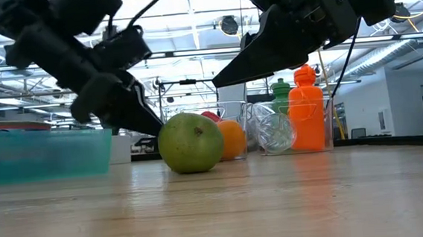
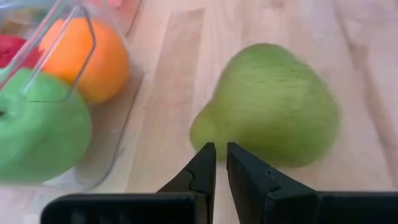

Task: Pick & Place Food Item
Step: Put the pear into the left transparent bin

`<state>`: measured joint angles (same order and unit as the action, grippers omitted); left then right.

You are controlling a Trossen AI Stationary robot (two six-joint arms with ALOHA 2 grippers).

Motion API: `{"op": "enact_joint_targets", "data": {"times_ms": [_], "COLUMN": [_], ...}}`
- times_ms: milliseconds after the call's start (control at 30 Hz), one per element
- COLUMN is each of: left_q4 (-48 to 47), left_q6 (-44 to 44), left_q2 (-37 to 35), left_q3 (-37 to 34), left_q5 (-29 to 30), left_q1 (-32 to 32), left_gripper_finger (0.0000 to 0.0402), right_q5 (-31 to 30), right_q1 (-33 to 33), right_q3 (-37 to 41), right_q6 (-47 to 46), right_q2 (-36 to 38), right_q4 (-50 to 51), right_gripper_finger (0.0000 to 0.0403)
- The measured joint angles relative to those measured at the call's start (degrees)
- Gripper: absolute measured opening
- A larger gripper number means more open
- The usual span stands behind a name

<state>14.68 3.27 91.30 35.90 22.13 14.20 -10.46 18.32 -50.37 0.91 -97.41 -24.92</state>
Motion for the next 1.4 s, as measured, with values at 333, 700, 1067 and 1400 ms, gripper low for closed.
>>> {"op": "enact_joint_targets", "data": {"times_ms": [333,700,1067,1400], "left_q4": [-4.0,-1.3,13.4,12.2], "left_q6": [5.6,9.5,-1.1,-1.7], "left_q2": [-5.4,-2.0,4.0,2.3], "left_q3": [0.0,0.1,0.1,0.1], "left_q5": [-3.3,-1.3,-8.7,-8.6], "left_q1": [3.7,-0.2,-2.1,-1.0], "left_gripper_finger": [0.0049,0.0049,0.0049,0.0049], "right_q5": [-0.3,-0.5,-6.3,-6.6], "right_q1": [0.0,0.0,0.0,-1.3], "right_q3": [0.0,0.0,0.0,0.0], "right_q6": [-0.4,-0.7,-1.9,-3.0], "right_q2": [0.0,0.0,0.0,0.4], "right_q4": [1.2,1.7,5.3,6.7], "right_gripper_finger": [0.0167,0.0167,0.0167,0.0167]}}
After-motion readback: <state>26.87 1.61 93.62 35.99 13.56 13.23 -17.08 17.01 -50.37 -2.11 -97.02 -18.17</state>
